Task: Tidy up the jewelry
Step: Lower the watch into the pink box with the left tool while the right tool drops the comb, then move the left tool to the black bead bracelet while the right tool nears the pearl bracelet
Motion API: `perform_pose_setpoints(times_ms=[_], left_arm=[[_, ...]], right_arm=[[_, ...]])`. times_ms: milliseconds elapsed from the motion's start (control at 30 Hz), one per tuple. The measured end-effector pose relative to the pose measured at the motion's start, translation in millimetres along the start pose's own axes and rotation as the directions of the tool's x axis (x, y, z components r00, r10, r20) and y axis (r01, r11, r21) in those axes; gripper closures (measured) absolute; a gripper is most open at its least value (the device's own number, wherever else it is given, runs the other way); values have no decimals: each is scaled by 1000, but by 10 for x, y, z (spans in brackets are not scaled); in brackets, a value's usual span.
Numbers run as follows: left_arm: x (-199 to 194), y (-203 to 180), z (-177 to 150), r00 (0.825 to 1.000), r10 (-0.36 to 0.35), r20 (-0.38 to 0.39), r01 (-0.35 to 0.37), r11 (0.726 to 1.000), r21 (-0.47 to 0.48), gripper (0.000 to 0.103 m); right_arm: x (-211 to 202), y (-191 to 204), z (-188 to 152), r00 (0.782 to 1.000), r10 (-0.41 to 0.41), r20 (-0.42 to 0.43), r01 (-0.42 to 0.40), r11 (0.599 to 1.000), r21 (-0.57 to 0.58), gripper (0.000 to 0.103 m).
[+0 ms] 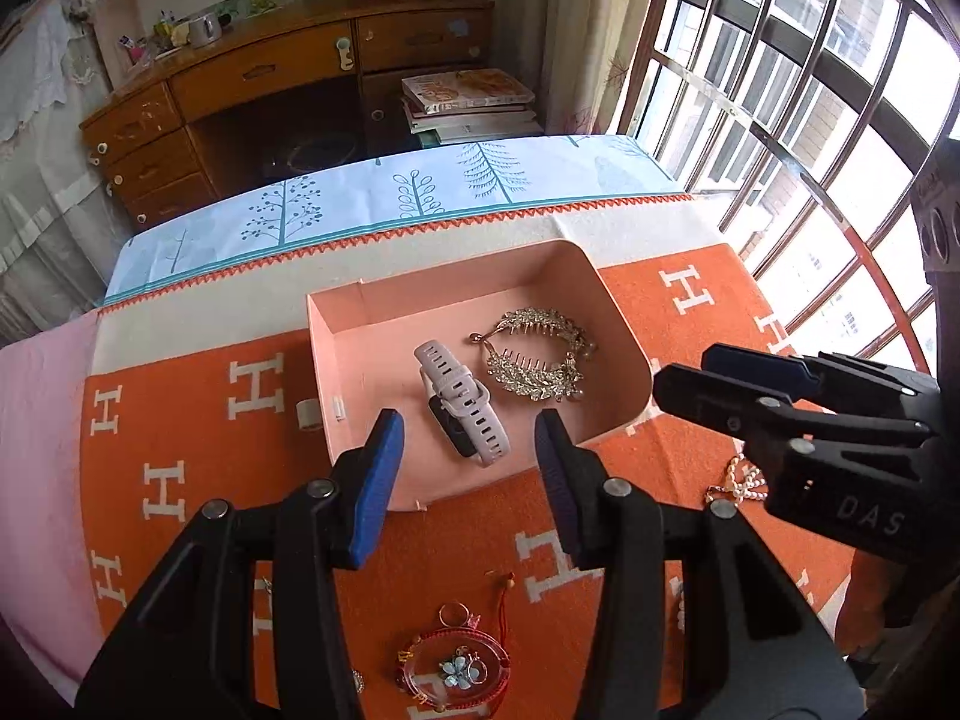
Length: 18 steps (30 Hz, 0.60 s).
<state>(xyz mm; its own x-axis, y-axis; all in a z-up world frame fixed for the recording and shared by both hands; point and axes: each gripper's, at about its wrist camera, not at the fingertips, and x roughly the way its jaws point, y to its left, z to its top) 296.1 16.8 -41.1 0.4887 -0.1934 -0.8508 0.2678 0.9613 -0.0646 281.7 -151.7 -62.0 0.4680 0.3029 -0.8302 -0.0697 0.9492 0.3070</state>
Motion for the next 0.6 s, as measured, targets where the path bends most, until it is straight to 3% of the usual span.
perform_pose_setpoints(times_ms=[133,367,500,600], left_arm=[[-193,-54,-80,999,0,33,0,1000,-2,61],[-676,-326,-387,986,19,165,-29,998,59,61],[-861,-469,-575,987,-46,152,37,997,64,61],[-936,-578,-730,987,-89,135,81,995,62,61]], right_arm=[[-272,-90,-168,1000,10,26,-10,1000,-5,59],[-825,-278,-542,994,13,108,-10,1000,-26,59],[-1084,-432,-777,987,-7,161,12,999,-32,59],[-1236,-490,-944,981,-51,185,63,996,-64,52]])
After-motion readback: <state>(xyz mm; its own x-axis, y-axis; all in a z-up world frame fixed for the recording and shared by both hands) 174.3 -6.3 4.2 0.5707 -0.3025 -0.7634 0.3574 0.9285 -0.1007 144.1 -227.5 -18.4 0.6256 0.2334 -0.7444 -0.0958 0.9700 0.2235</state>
